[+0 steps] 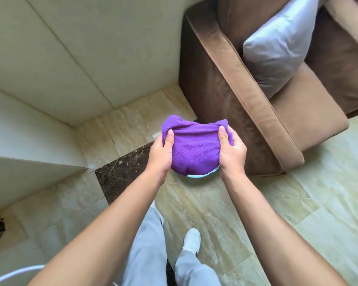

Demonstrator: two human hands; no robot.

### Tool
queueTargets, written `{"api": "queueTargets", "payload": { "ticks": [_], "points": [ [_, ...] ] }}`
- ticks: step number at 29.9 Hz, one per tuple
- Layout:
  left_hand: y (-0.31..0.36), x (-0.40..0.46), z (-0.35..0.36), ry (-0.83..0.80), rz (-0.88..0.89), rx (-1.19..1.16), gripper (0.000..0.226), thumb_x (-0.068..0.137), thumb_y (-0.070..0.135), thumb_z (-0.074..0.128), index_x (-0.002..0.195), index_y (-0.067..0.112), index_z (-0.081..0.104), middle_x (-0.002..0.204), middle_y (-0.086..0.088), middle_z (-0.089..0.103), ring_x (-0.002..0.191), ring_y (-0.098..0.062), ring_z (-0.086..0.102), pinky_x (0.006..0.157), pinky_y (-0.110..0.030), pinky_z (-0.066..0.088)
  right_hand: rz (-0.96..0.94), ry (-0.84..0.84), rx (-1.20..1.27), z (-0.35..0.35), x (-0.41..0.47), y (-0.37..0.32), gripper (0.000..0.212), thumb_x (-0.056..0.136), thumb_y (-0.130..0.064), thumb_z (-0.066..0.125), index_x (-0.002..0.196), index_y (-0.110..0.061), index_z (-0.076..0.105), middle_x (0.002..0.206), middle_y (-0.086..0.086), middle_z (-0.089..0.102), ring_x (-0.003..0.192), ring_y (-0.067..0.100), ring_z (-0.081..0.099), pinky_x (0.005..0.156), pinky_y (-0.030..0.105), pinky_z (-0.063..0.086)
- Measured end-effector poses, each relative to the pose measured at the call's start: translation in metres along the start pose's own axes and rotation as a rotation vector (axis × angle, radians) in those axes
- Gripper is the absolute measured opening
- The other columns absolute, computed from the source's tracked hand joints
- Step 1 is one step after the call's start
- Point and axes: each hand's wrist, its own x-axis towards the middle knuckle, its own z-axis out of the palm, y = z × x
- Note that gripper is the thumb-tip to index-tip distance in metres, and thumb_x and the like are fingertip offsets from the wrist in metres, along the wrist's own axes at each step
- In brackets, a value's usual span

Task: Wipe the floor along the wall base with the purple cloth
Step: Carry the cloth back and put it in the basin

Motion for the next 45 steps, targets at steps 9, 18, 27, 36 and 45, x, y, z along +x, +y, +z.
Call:
{"api": "queueTargets", "payload": {
  "ticks": [9,18,27,36,45],
  "points": [
    [-0.049,0.112,0.030,-0.006,-0.028,0.442,0.037,0.100,0.043,0.050,0.128,0.024,0.064,0.122,0.003,0.071,0.118,-0.019,0.062,0.108,-0.043,0.044,0.050,0.156,-0.430,0.008,0.099,0.066,0.030,0.093,-0.027,0.066,0.122,-0.022,0.071,0.113,-0.013,0.071,0.105,0.004,0.063,0.093,0.011,0.042],
    [-0.172,0.241,0.046,0.028,-0.124,0.570,0.031,0.101,0.037,0.052,0.109,0.013,0.069,0.103,-0.005,0.073,0.101,-0.026,0.065,0.096,-0.042,0.050,0.138,0.074,-0.595,0.013,0.197,0.223,0.023,0.100,-0.035,0.057,0.104,-0.017,0.072,0.089,-0.005,0.070,0.089,0.019,0.064,0.081,0.030,0.046],
    [-0.354,0.357,0.052,0.086,-0.272,0.729,0.041,0.101,0.043,0.048,0.120,0.009,0.064,0.118,-0.012,0.069,0.113,-0.032,0.060,0.097,-0.034,0.043,0.173,0.008,-0.752,0.019,0.299,0.410,0.031,0.101,-0.041,0.052,0.111,-0.018,0.069,0.106,0.009,0.074,0.101,0.032,0.064,0.080,0.031,0.042],
    [-0.462,0.422,0.046,0.144,-0.434,0.825,0.043,0.096,0.032,0.057,0.134,0.012,0.051,0.127,-0.016,0.063,0.117,-0.035,0.058,0.099,-0.037,0.044,0.229,-0.062,-0.844,0.024,0.344,0.532,0.039,0.102,-0.040,0.052,0.130,-0.016,0.064,0.125,0.007,0.070,0.116,0.029,0.061,0.092,0.027,0.039],
    [-0.447,0.394,0.064,-0.342,0.040,1.483,0.070,0.090,0.035,0.061,0.152,0.026,0.032,0.167,-0.012,0.010,0.153,-0.034,0.005,0.122,-0.053,0.013,-0.153,-0.486,-1.304,0.034,0.325,0.501,0.069,0.091,-0.030,0.056,0.156,-0.025,0.032,0.166,0.013,0.022,0.153,0.032,0.021,0.122,0.046,0.022]
  ]
}}
